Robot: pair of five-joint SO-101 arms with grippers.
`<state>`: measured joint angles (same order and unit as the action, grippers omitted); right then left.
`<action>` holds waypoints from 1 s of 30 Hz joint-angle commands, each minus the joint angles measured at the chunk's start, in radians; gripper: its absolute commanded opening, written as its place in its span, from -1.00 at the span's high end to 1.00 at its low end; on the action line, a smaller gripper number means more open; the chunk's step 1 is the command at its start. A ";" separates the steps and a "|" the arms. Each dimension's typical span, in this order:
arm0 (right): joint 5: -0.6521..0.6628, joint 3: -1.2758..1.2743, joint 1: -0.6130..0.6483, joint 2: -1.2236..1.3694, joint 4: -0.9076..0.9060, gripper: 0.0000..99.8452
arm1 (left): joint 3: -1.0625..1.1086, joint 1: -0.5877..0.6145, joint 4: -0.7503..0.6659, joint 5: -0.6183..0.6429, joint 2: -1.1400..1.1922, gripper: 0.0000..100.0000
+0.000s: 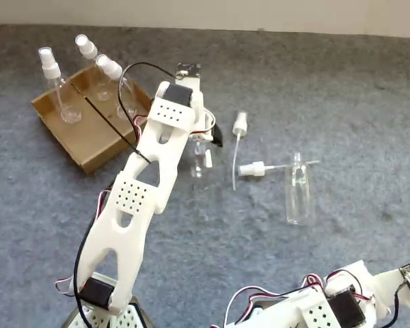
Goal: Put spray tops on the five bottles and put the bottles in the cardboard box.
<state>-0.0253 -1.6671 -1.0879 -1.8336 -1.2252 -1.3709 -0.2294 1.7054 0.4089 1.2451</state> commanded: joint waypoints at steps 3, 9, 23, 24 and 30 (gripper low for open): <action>-0.009 -0.153 -0.016 -0.005 -0.010 0.99 | -0.045 0.028 0.026 -0.008 -0.019 0.69; -0.009 -0.153 -0.016 -0.005 -0.010 0.99 | -0.045 0.030 0.043 -0.127 -0.022 0.72; -0.009 -0.153 -0.012 -0.005 -0.004 0.99 | -0.044 0.022 0.048 -0.264 -0.182 0.78; -0.009 -0.153 -0.012 -0.005 -0.004 0.99 | -0.044 0.021 0.049 -0.264 -0.200 0.78; -0.009 -0.153 -0.010 -0.005 -0.002 0.99 | -0.041 0.021 0.057 -0.264 -0.308 0.78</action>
<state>-0.0253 -1.6671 -1.0879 -1.8336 -1.2252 -1.3817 -0.2171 1.7469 0.1542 1.0810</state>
